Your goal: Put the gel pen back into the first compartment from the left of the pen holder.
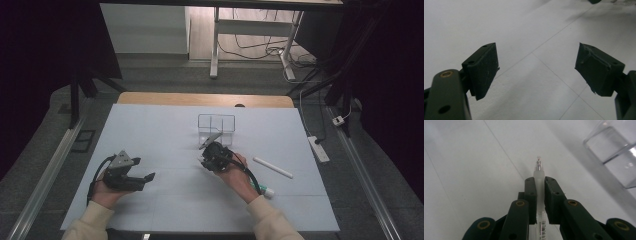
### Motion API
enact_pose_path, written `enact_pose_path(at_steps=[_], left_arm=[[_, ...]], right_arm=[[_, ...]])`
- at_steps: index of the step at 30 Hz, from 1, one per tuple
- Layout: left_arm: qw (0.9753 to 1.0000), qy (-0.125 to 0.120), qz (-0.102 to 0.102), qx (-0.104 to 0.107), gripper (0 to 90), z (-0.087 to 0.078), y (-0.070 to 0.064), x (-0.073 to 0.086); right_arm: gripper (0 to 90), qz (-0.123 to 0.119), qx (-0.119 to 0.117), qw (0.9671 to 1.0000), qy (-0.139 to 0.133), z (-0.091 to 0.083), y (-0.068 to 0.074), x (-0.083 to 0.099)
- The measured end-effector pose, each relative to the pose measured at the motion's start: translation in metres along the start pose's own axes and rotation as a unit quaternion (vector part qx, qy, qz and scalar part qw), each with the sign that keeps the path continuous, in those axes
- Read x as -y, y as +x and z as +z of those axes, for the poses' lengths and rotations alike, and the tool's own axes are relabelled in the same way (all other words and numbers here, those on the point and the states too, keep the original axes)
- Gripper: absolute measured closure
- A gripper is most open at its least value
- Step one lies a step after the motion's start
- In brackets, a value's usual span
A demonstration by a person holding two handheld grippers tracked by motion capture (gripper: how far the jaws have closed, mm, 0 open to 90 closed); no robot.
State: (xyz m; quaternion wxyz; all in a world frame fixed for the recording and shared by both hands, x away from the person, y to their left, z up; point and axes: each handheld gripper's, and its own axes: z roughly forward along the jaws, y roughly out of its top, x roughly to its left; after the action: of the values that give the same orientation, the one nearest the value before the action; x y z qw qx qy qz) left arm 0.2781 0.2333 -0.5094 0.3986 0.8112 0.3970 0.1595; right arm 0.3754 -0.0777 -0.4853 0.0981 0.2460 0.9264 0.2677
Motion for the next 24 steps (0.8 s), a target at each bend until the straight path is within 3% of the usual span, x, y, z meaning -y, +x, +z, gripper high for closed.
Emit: enact_pose_path(at_steps=[9, 24], left_arm=[[1.0, 0.0, -0.002, 0.001, 18.9, 0.0, 0.0, 0.0], [1.0, 0.0, -0.003, -0.001, 18.9, 0.001, 0.001, 0.0]], right_arm=[[80.2, 0.01, 0.007, 0.9989, -0.046, -0.022, -0.007, 0.002], [80.2, 0.028, 0.006, 0.9952, -0.094, -0.041, -0.018, 0.005]])
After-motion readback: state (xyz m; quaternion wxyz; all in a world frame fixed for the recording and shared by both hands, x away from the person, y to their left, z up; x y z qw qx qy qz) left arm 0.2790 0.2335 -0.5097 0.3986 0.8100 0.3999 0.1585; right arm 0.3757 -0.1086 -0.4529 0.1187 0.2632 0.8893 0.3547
